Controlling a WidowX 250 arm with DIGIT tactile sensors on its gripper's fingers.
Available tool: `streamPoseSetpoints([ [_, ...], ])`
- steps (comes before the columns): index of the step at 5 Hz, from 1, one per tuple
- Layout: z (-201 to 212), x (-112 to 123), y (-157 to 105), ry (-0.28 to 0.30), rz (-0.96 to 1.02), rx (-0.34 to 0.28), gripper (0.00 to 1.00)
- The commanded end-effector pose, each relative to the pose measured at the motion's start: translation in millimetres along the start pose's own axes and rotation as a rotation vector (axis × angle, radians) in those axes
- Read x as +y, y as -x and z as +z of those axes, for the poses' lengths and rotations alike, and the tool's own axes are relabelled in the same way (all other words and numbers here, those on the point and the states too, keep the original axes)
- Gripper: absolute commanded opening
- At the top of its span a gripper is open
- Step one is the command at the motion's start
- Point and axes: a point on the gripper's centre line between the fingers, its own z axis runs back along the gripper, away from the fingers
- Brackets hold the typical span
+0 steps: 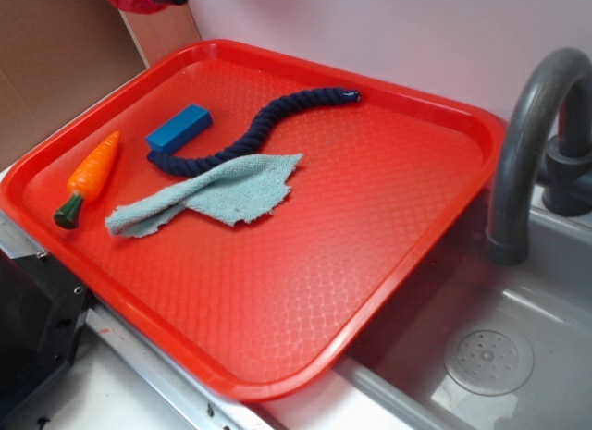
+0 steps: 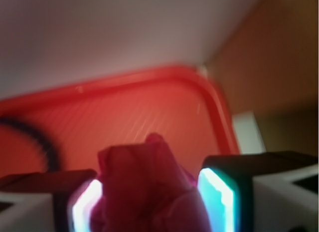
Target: Grab the red paper.
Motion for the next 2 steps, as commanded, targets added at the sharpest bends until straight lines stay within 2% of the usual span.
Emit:
streamPoseSetpoints([
  [1, 101.3, -33.4, 38.8, 0.105, -0.030, -0.074, 0.00],
  [2, 89.9, -30.9, 32.6, 0.137, -0.102, -0.028, 0.00],
])
